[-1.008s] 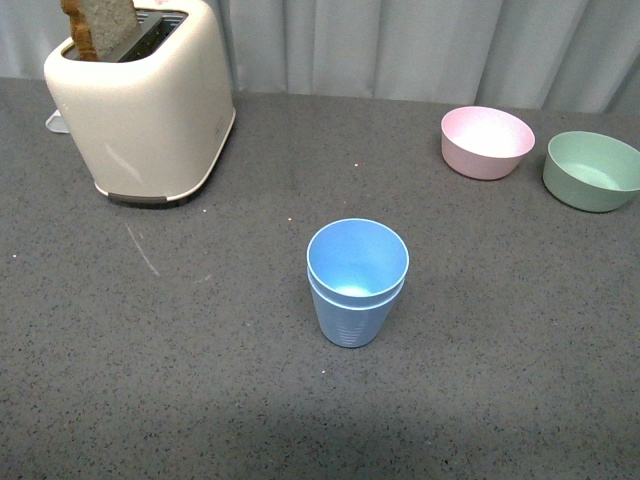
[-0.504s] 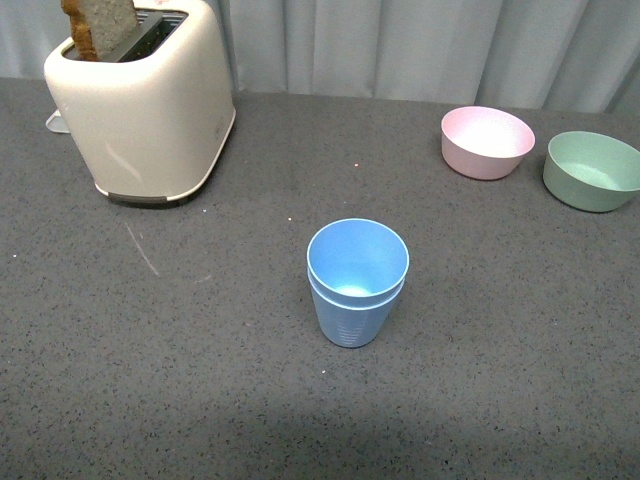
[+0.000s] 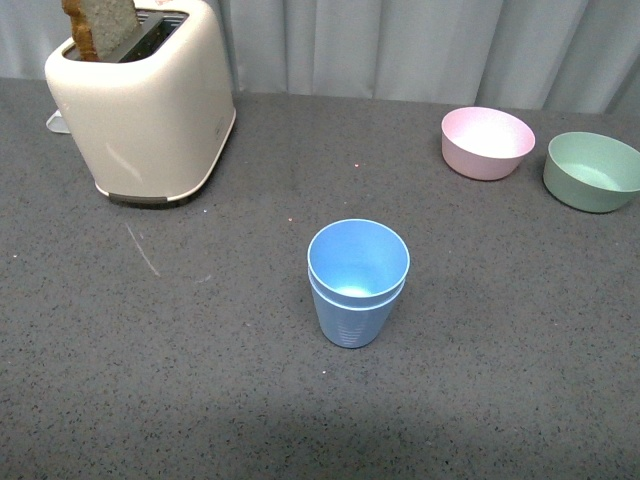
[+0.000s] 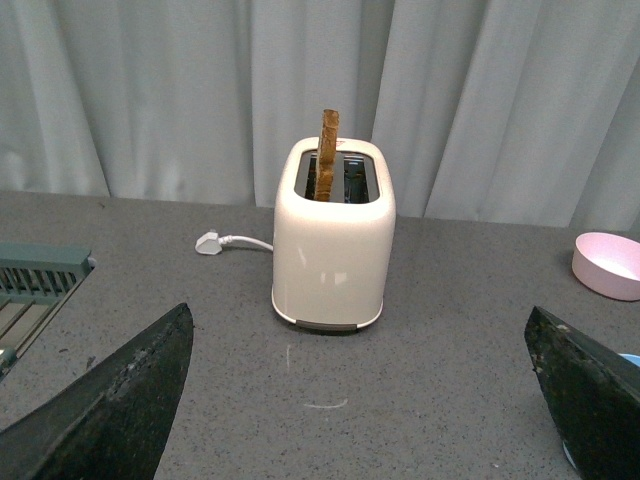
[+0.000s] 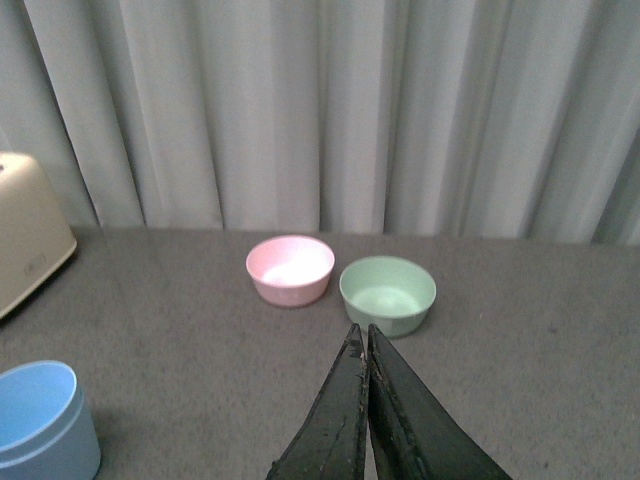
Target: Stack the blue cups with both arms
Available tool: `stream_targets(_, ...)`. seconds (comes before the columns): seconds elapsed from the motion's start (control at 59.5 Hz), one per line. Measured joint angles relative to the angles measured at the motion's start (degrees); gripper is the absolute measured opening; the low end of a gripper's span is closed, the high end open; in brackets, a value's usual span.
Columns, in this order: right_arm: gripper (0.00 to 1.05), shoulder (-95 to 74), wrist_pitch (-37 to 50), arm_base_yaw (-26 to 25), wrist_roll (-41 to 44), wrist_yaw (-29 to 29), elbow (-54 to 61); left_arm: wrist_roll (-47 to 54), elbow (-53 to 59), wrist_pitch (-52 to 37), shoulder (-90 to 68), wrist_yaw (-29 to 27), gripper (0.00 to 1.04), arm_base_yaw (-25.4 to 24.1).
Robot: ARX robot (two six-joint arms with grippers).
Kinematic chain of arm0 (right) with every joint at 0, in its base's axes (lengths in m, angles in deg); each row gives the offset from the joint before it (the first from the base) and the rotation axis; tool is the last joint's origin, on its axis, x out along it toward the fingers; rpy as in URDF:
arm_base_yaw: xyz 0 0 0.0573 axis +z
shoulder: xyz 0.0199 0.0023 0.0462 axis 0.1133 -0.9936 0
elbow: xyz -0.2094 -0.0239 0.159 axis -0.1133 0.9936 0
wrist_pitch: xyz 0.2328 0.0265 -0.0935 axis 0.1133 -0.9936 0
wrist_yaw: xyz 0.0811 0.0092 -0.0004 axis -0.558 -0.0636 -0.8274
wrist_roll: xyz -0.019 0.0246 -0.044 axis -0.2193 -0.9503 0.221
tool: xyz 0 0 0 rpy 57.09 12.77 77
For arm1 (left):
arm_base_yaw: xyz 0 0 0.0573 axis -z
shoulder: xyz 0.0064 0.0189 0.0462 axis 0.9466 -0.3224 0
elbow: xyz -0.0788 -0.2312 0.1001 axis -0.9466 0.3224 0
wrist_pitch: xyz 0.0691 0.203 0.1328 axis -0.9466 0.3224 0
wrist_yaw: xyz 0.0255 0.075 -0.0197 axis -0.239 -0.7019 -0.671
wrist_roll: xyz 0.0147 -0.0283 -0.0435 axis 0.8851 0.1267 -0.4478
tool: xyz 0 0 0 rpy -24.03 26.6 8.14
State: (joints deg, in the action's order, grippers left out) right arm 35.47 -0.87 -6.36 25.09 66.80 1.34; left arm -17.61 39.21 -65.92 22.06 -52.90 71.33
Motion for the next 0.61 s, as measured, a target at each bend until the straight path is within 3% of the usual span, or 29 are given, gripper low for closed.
stream_targets(0.218, 0.02, 1.3, -0.4, 0.0, 0.1, 0.0, 0.0, 0.0, 0.0, 0.0, 0.0, 0.0, 0.98, 0.0)
stream_targets(0.605, 0.71, 1.3, -0.4, 0.0, 0.0, 0.0, 0.0, 0.0, 0.0, 0.0, 0.0, 0.0, 0.98, 0.0)
